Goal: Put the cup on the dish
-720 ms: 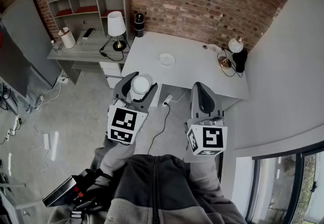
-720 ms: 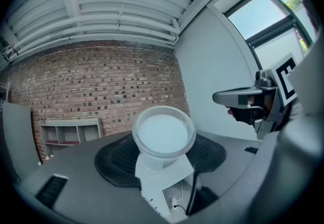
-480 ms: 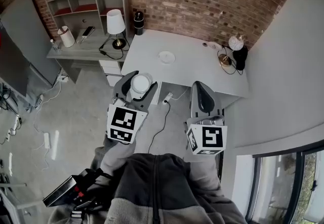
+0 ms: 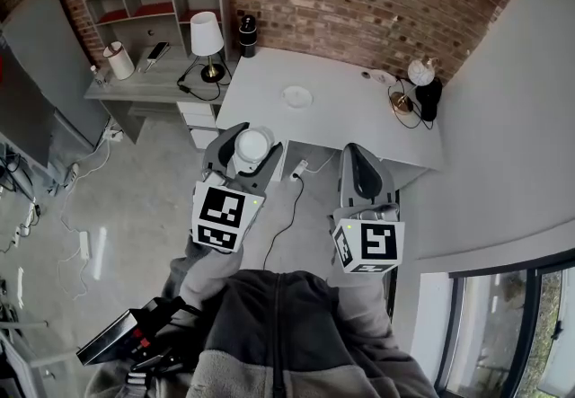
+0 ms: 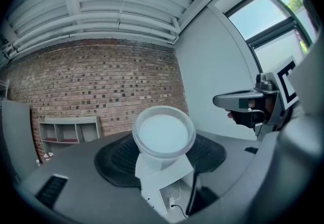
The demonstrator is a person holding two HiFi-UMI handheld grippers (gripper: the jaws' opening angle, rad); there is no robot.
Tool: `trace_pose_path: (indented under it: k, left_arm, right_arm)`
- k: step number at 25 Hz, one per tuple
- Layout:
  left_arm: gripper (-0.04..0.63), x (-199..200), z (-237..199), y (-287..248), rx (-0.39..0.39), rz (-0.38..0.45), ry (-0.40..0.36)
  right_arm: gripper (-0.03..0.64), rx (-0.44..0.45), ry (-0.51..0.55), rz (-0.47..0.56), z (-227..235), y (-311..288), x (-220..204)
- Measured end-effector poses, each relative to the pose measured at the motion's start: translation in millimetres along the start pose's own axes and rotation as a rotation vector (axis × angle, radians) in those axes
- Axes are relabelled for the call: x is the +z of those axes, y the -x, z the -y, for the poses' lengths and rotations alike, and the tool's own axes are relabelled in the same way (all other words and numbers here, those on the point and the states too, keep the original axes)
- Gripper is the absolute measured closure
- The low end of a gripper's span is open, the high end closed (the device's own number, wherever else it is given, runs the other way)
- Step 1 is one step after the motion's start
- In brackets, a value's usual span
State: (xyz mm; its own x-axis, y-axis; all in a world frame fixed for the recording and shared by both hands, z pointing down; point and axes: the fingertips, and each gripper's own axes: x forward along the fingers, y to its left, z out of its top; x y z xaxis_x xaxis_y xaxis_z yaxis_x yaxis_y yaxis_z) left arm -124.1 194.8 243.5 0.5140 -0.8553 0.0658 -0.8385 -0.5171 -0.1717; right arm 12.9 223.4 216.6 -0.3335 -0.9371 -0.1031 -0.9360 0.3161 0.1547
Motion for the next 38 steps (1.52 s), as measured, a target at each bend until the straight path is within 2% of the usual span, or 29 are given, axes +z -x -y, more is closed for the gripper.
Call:
trace_pose_path:
  k: [6, 21, 38]
  left_arm:
    - [0.336, -4, 7, -1, -0.007, -0.014, 0.004]
    - [0.336, -24, 89, -19, -0.027, -0.041, -0.007]
    - [0.336, -16, 93, -30, -0.023, -0.046, -0.023]
  right_arm:
    - [0.617, 0.002, -0.003, -0.018, 3, 4, -5]
    - [0.617, 0.011, -0.032, -0.056, 50, 55, -53]
    - [0.617, 0.025, -0.044, -0.043, 60, 51, -51]
